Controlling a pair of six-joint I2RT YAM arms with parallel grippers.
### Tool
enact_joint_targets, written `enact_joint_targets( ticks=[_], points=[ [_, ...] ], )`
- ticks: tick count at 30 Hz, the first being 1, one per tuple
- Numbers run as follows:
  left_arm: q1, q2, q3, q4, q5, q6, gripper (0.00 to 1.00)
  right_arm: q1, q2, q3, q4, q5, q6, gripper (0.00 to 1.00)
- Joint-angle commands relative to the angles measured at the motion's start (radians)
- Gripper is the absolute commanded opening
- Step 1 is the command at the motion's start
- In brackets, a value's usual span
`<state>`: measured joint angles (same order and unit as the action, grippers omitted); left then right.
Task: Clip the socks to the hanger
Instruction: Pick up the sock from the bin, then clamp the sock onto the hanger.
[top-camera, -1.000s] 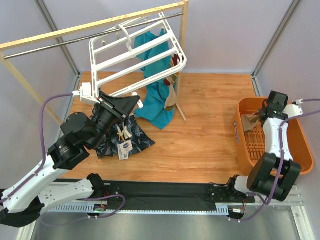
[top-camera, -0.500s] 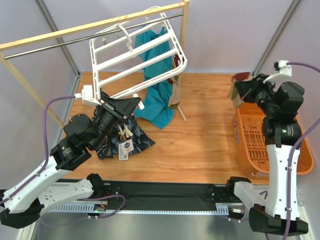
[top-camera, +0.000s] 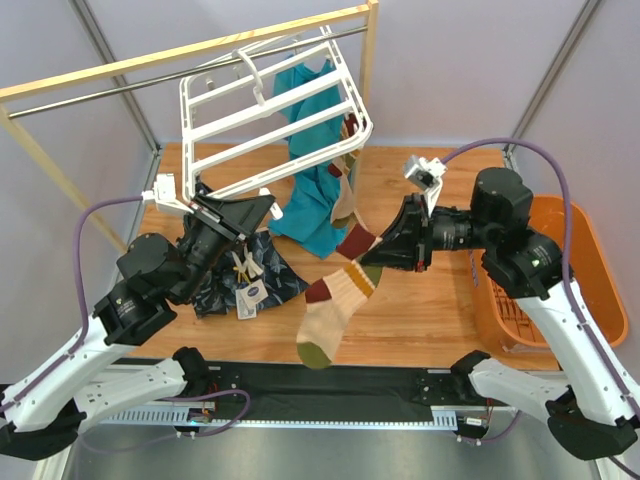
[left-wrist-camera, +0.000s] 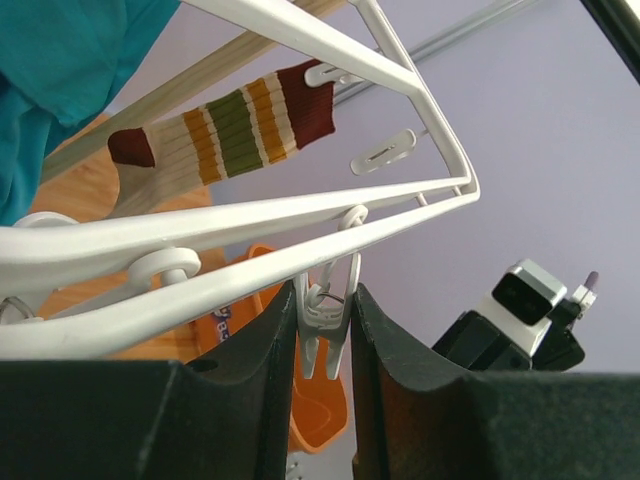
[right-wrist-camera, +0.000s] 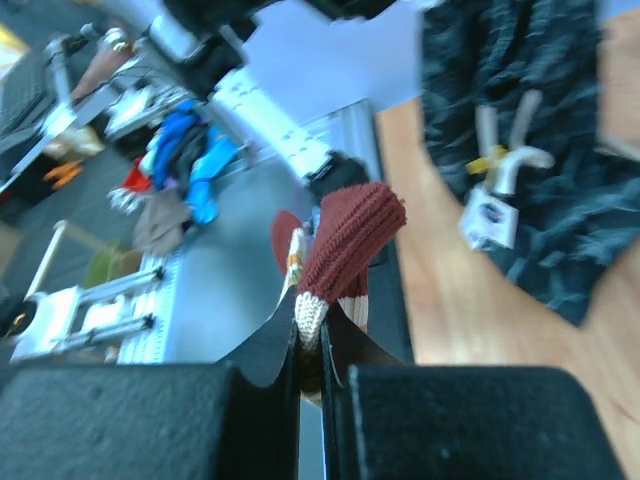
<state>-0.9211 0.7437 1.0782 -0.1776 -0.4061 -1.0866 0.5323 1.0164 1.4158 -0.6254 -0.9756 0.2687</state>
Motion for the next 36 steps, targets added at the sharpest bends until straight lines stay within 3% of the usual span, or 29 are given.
enact_joint_targets(
  ticks=[1, 5, 11, 17, 27, 36],
  points=[
    [-0.005, -0.006, -0.004, 0.015, 0.043, -0.025, 0.0, 0.072, 0.019, -0.052, 0.14, -0.147, 0.044, 0.0],
    [-0.005, -0.029, -0.017, 0.018, 0.046, -0.033, 0.0, 0.139, 0.097, -0.112, 0.449, -0.21, 0.24, 0.0],
    [-0.005, -0.035, -0.011, 0.006, 0.055, -0.082, 0.0, 0.207, 0.233, -0.028, 0.466, -0.199, 0.221, 0.0],
    [-0.005, -0.026, 0.003, 0.001, 0.075, -0.108, 0.0, 0.219, 0.286, -0.018, 0.668, -0.224, 0.354, 0.0],
    [-0.005, -0.043, -0.006, -0.005, 0.078, -0.145, 0.0, 0.225, 0.358, 0.071, 0.684, -0.255, 0.36, 0.0],
    [-0.005, -0.041, -0.006, -0.003, 0.079, -0.157, 0.0, 0.241, 0.378, 0.055, 0.715, -0.17, 0.371, 0.0]
  ],
)
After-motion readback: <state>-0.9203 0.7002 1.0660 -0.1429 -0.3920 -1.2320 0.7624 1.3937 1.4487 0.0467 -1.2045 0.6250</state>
